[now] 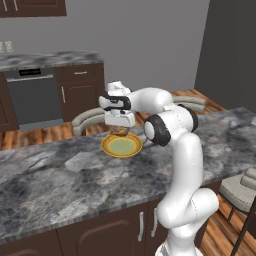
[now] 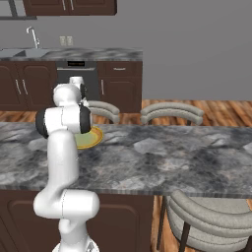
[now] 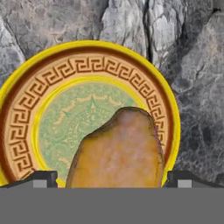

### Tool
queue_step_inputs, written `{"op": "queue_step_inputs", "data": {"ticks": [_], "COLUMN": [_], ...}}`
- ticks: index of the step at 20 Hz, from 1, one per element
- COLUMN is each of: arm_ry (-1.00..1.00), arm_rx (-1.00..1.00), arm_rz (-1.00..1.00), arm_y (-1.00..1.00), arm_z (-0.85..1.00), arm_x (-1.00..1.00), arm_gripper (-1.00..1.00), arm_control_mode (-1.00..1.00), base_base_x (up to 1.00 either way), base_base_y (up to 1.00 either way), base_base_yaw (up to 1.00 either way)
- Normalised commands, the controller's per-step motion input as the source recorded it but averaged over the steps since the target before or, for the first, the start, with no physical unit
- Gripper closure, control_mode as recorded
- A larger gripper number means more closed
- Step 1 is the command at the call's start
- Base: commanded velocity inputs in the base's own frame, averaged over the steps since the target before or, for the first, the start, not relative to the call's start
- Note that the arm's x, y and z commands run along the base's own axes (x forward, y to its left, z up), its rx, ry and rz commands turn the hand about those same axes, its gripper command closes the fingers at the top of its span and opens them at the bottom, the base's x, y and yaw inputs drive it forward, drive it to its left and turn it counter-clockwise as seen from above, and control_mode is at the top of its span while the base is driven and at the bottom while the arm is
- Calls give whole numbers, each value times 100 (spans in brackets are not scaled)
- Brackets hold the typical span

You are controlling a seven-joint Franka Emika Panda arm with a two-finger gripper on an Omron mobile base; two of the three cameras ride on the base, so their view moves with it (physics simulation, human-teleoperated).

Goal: Take the chicken drumstick from the fridge and place it on the digital scale on the counter by the fridge. Wait a few seconds for a reading, then move it to the plate on the dining counter.

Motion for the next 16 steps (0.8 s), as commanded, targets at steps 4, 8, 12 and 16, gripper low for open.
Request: {"op": "queue_step_inputs", "data": {"ticks": [4,8,12,16], "arm_ry": [-16,-11,-26,-44], "arm_rx": [0,0,0,0], "arm_rz": [0,0,0,0], "arm_y": [0,0,-1,-10], "arm_z": [2,0,24,89], "arm_x": [-1,-2,-56,-100], "arm_gripper": [-100,-100,-100,-100], "arm_control_mode": [-100,-100,-100,-100], "base_base_x": [0,0,0,0], "base_base_y": [0,0,0,0], "base_base_yaw": [0,0,0,0]}}
